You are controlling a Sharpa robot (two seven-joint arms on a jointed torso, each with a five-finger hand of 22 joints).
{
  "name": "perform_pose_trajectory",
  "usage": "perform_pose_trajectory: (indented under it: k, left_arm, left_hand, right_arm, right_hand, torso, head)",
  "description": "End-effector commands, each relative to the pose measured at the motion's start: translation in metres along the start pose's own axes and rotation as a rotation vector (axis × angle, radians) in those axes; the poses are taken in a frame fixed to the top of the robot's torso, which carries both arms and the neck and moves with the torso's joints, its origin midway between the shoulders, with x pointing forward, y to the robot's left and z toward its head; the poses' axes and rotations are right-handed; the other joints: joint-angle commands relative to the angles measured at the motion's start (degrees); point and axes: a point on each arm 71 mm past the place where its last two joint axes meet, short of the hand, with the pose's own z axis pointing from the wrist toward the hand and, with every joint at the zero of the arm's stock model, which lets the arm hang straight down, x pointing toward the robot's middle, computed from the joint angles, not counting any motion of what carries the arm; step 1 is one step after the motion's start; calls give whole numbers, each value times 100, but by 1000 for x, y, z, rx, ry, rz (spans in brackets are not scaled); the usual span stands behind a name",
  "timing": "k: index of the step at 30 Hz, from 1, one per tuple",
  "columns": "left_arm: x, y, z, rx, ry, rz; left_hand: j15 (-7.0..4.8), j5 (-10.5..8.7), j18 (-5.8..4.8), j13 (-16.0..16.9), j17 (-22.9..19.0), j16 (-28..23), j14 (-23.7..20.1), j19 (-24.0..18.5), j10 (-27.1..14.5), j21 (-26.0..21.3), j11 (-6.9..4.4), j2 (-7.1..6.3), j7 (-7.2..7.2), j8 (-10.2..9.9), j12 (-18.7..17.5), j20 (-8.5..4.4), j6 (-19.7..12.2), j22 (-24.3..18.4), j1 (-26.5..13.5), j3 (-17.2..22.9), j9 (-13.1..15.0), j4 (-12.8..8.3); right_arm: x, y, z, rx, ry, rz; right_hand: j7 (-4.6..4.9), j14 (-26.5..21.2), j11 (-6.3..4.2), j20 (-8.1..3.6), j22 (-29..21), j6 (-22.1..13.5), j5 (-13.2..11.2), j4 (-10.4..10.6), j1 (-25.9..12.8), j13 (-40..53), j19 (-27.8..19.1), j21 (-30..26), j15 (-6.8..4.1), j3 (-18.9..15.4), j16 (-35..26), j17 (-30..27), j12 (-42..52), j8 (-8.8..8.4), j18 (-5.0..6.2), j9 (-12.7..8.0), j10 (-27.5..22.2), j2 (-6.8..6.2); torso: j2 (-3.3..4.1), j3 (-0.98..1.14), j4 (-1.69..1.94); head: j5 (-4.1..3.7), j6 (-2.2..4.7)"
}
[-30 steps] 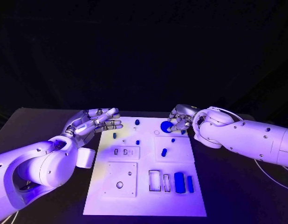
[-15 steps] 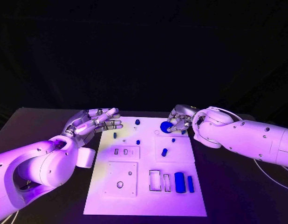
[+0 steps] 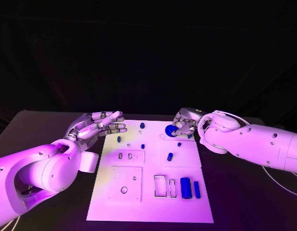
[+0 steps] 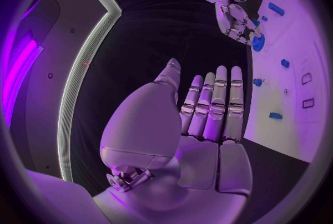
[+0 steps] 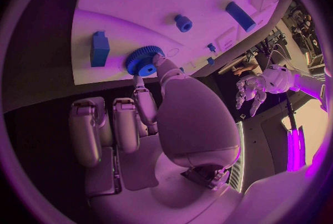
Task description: Assemble the parts on the task board
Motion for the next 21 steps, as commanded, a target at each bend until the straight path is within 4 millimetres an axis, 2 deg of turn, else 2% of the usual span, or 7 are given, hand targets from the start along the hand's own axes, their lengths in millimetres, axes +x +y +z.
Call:
perform_pose_trajectory:
  k: [1,7,21]
  left_arm:
    - [2,-1,0,0,19,-9]
    - [2,0,1,-3,19,-9]
    - [2,0,1,-9,20,-9]
  left_hand:
    - [16,-1,26,-7,9,-42,-7,28,-29,-6,-3,43,11,-39,-15,20,-53,-9,9,-6,-4,-16]
    - [19,-2,26,-8,10,-48,-7,27,-38,-7,2,44,17,-46,-24,21,-60,-11,9,-10,-5,-19]
    - [26,-2,26,-11,13,-66,-7,24,-70,-9,15,47,32,-71,-49,24,-86,-18,8,-21,-7,-30]
  right_arm:
    - [0,3,0,-26,-22,-34]
    - [-1,4,-1,-32,-36,-36]
    - [4,4,0,-29,20,-49]
  right_hand:
    - [15,438,10,14,1370,-38,36,1,-25,-22,482,15,17,11,26,698,-8,-40,-84,-15,-11,28]
    - [32,441,26,18,1373,-118,28,16,-47,-80,483,16,28,-17,34,718,-64,-87,-85,-34,-74,-11]
    - [35,437,29,20,1348,-127,24,21,-49,-117,463,-3,32,-20,28,704,-97,-93,-78,-36,-108,-11]
  torso:
    - [1,1,-1]
    - [1,3,-1]
    - [1,1,2]
  head:
    - [2,1]
    - [2,8]
    - [5,5]
